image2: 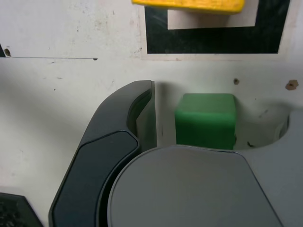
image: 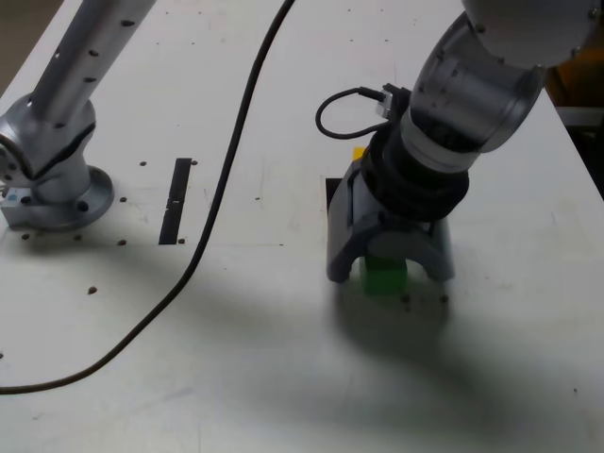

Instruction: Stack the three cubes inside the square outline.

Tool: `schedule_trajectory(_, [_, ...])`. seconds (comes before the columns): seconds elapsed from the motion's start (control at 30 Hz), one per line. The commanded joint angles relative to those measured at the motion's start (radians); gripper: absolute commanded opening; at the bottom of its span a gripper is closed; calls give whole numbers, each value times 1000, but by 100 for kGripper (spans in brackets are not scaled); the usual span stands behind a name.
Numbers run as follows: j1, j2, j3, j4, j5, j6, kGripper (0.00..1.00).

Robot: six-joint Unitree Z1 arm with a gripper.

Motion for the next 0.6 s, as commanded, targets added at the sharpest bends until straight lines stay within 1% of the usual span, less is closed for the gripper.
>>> schedule_trajectory(0.0, [8, -6, 8, 1, -12, 16, 95])
schedule_trajectory(0.13, [13, -9, 14, -3, -15, 34, 95])
schedule_trajectory(0.27, [13, -14, 16, -6, -10, 34, 94])
schedule_trajectory(0.33, [13, -20, 17, -5, -5, 24, 92])
schedule_trajectory(0.37, [13, -23, 16, -3, -4, 20, 90])
schedule_trajectory(0.57, [11, -29, 3, 16, 16, 12, 70])
